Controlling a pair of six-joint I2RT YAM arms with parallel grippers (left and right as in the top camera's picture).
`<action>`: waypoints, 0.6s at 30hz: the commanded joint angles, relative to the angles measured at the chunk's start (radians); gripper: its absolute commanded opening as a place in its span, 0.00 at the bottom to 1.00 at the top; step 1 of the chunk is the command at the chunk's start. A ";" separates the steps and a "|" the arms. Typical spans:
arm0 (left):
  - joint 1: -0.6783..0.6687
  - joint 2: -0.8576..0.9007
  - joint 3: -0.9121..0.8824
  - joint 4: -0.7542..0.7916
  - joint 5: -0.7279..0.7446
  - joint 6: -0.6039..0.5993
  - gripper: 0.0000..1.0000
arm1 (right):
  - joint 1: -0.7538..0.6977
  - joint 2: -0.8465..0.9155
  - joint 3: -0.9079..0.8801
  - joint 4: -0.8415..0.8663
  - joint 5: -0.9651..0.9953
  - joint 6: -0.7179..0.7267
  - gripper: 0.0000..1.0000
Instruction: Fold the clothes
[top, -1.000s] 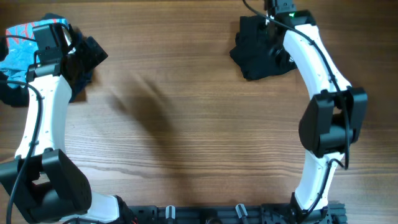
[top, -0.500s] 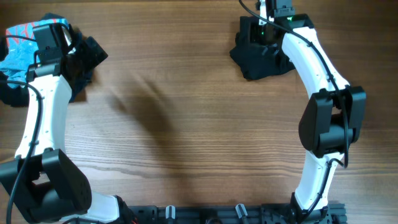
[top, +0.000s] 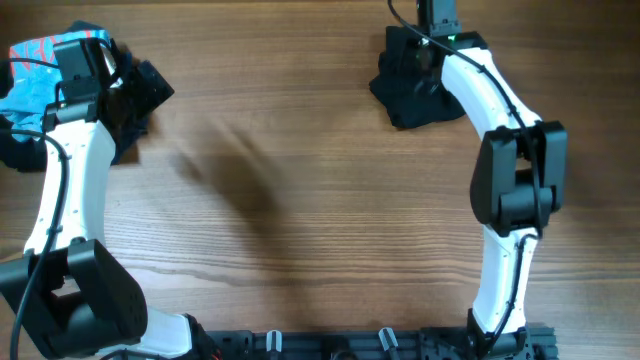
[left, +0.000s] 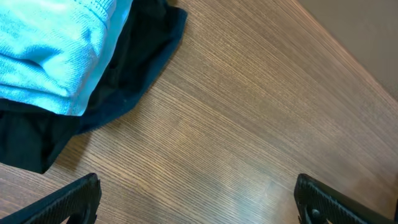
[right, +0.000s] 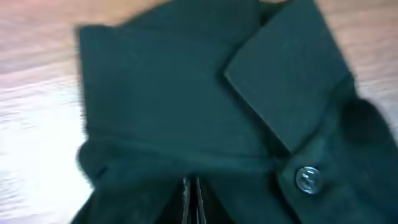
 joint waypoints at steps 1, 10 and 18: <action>0.002 0.014 0.012 0.001 -0.007 -0.009 1.00 | 0.000 0.064 -0.009 0.006 -0.006 0.039 0.04; 0.002 0.014 0.012 0.002 -0.006 -0.009 1.00 | 0.019 0.125 -0.009 -0.061 -0.241 -0.159 0.04; 0.003 0.014 0.012 0.003 -0.007 -0.009 1.00 | 0.089 0.133 -0.009 -0.173 -0.313 -0.369 0.04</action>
